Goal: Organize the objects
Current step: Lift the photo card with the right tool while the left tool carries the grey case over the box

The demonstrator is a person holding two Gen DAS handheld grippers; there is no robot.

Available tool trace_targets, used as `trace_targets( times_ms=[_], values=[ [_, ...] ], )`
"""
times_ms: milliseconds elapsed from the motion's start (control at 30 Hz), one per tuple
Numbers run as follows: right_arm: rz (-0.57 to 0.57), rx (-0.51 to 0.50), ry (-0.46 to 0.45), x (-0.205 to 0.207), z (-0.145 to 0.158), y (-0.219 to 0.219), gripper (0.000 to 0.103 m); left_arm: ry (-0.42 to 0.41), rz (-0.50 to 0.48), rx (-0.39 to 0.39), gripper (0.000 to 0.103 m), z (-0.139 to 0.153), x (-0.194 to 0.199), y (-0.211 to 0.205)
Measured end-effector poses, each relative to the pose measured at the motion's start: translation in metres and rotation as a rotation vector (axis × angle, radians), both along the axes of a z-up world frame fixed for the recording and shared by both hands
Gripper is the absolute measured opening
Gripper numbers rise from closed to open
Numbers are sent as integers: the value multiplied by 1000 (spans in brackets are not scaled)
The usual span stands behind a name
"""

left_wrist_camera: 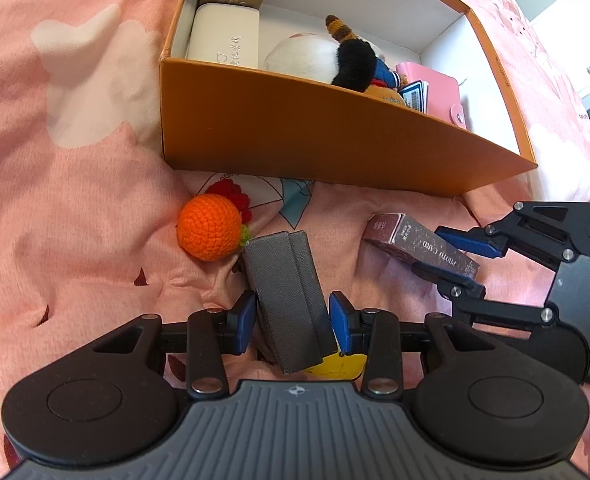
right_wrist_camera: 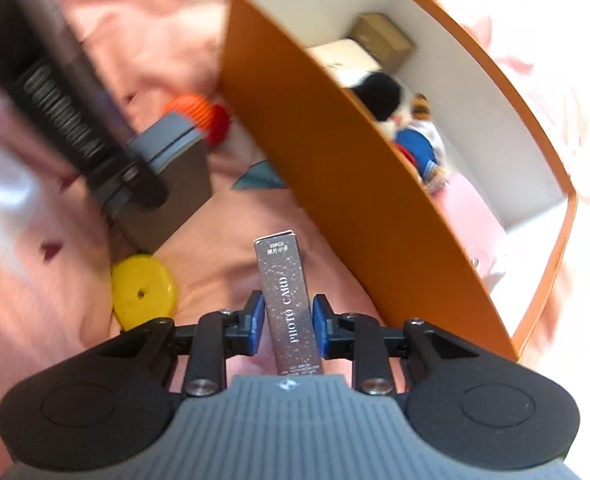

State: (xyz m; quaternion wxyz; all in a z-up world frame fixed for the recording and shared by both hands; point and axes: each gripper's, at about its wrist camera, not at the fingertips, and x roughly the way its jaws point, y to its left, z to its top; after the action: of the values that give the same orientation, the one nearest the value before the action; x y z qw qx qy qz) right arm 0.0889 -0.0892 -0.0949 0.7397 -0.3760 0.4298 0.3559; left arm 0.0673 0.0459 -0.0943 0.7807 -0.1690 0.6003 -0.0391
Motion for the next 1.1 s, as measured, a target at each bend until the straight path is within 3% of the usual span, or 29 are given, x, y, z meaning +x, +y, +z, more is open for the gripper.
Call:
trace_targets(
  times_ms=[233, 400, 800, 1100],
  values=[
    [-27, 34, 6, 11, -3, 3, 25, 1, 16, -2, 43, 0, 1, 0],
    [-90, 106, 17, 15, 13, -10, 23, -36, -21, -14, 42, 12, -1, -3],
    [-239, 369, 66, 12, 79, -51, 23, -200, -125, -31, 42, 68, 0, -14],
    [-295, 520, 5, 13, 130, -73, 23, -326, -177, -45, 42, 108, 13, -27]
  ],
)
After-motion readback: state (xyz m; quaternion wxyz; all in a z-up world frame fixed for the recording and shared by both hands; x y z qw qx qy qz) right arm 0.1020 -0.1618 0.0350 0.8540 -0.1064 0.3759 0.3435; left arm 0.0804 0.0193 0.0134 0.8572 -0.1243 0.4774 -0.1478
